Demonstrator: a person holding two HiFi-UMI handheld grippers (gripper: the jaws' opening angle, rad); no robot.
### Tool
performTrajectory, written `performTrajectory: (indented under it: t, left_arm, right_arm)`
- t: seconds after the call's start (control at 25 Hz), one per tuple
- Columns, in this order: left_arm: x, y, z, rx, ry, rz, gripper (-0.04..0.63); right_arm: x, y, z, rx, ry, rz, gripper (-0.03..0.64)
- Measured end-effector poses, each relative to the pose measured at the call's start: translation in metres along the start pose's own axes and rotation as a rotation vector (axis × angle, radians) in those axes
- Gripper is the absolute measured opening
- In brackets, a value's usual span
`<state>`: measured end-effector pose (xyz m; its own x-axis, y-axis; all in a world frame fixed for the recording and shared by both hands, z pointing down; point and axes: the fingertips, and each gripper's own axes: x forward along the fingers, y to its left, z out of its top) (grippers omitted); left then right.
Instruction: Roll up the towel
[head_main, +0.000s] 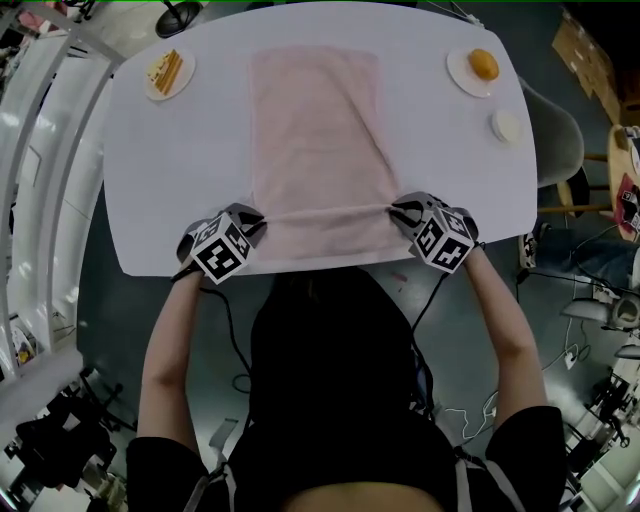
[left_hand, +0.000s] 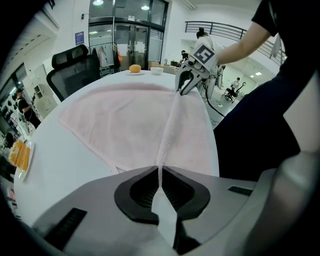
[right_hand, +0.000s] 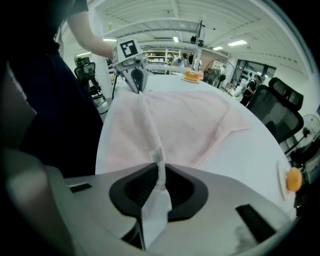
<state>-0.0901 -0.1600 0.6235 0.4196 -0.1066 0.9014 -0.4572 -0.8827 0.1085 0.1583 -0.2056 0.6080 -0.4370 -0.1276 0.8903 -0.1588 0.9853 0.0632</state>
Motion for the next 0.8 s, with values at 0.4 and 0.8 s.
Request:
performTrajectory:
  t: [0.4, 0.8]
  left_arm:
    - [-0.020, 0.020, 0.013, -0.059, -0.102, 0.151, 0.141]
    - [-0.059, 0.007, 0.022, -0.001, -0.181, 0.206, 0.143]
  right_arm:
    - [-0.024, -0.018, -0.003, 0.109, -0.065, -0.089, 0.212]
    - [-0.070, 0.002, -0.014, 0.061, -0.021, -0.221, 0.213]
